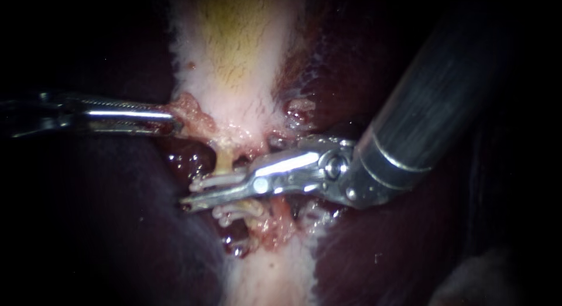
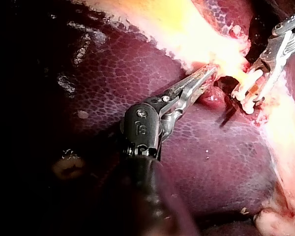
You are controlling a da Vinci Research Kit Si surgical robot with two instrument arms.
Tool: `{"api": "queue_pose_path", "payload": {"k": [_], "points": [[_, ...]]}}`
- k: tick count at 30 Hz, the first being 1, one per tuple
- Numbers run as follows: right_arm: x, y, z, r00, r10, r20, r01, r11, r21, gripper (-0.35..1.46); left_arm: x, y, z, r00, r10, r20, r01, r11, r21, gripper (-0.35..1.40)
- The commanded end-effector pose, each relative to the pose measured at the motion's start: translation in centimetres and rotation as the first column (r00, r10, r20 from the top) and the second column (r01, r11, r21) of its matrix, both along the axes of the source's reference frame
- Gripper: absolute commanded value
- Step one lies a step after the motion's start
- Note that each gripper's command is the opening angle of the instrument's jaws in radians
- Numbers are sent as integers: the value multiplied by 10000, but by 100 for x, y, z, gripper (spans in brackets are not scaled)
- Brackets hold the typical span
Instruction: Going back third clip left tube
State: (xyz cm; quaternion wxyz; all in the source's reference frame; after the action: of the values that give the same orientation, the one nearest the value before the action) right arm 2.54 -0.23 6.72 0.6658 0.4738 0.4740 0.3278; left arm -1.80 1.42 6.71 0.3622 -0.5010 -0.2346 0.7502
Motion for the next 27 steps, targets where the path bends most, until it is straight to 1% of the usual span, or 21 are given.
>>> {"api": "queue_pose_path", "payload": {"k": [1, 4, 7, 10, 12, 14, 15, 17, 18, 23, 26, 27], "points": [[-2, 0, 5, 10000, 69, 20, -69, 9998, -167, 44, 0, 0, 0, 10000, 1, 2, -1, 10000, -3, -35], [-4, 2, 20, 9996, 276, 34, -273, 9981, -553, 46, 0, 0, 0, 10000, 0, 2, 0, 10000, -3, -35], [-9, 6, 32, 9996, 271, 51, -262, 9916, -1266, 47, 0, 0, -1, 10000, -1, 1, 1, 10000, -3, -35], [-17, 11, 42, 9997, 229, 131, -197, 9776, -2098, 48, 0, -1, -1, 10000, 0, 1, 0, 10000, -4, -35], [-22, 14, 45, 9991, 338, 274, -250, 9611, -2752, 49, 0, -1, -1, 10000, 0, 1, 0, 10000, -4, -35], [-28, 16, 46, 9986, 459, 262, -350, 9462, -3218, 49, 0, -1, -1, 10000, 0, 1, 0, 10000, -4, -35], [-33, 16, 46, 9981, 557, 263, -427, 9333, -3565, 49, 1, -1, -1, 10000, 2, 2, -2, 10000, -4, -35], [-40, 15, 44, 9980, 588, 233, -450, 9188, -3921, 50, 1, -1, -1, 10000, 4, 3, -4, 10000, -4, -35], [-45, 14, 43, 9981, 583, 199, -447, 9077, -4172, 50, 1, -1, 0, 10000, 6, 5, -6, 10000, -4, -35], [-68, 12, 38, 9982, 590, 144, -453, 8808, -4712, 50, 1, -1, 0, 10000, 7, 6, -7, 10000, -4, -35], [-84, 13, 33, 9988, 481, 52, -391, 8667, -4973, 50, 2, -1, 0, 10000, 11, 8, -11, 10000, -4, -35], [-92, 14, 30, 9992, 408, -5, -353, 8596, -5097, 50, 2, -1, 0, 10000, 14, 10, -14, 10000, -4, -35]]}}
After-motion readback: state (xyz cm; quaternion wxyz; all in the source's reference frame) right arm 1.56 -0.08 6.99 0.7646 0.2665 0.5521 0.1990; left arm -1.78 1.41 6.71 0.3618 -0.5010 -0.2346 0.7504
